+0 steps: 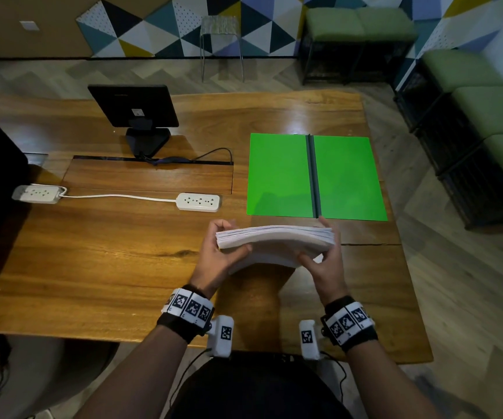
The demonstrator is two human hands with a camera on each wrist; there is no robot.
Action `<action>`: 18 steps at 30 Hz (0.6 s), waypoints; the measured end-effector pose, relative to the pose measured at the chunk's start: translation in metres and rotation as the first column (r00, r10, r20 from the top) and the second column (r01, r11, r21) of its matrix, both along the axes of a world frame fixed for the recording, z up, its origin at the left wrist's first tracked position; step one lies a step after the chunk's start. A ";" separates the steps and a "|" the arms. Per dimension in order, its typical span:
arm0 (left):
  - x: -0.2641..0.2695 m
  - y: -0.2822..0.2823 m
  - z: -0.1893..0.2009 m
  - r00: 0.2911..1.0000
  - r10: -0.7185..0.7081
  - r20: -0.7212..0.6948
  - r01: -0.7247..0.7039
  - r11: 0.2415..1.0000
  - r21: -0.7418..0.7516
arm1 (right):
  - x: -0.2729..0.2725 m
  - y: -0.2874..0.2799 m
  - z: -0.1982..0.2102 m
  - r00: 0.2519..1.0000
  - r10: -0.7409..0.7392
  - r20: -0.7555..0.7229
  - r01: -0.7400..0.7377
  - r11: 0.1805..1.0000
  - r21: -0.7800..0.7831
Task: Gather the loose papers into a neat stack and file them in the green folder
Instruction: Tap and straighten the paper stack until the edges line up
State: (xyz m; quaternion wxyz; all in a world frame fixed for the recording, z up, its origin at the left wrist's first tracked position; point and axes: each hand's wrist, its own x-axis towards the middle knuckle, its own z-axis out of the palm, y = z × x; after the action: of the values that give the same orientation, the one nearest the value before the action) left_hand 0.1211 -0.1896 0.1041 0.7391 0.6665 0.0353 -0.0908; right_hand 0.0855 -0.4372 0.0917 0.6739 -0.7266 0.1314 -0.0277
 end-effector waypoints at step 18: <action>0.002 -0.016 0.022 0.985 0.138 0.100 -0.135 0.990 -0.041 | 0.012 0.022 0.030 0.982 -0.179 0.060 0.174 0.982 0.078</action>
State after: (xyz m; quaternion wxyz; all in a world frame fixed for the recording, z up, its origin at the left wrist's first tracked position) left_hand 0.1229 -0.2053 0.1260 0.7556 0.6537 0.0414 -0.0064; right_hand 0.0976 -0.4149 0.1213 0.6986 -0.6859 0.1736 -0.1066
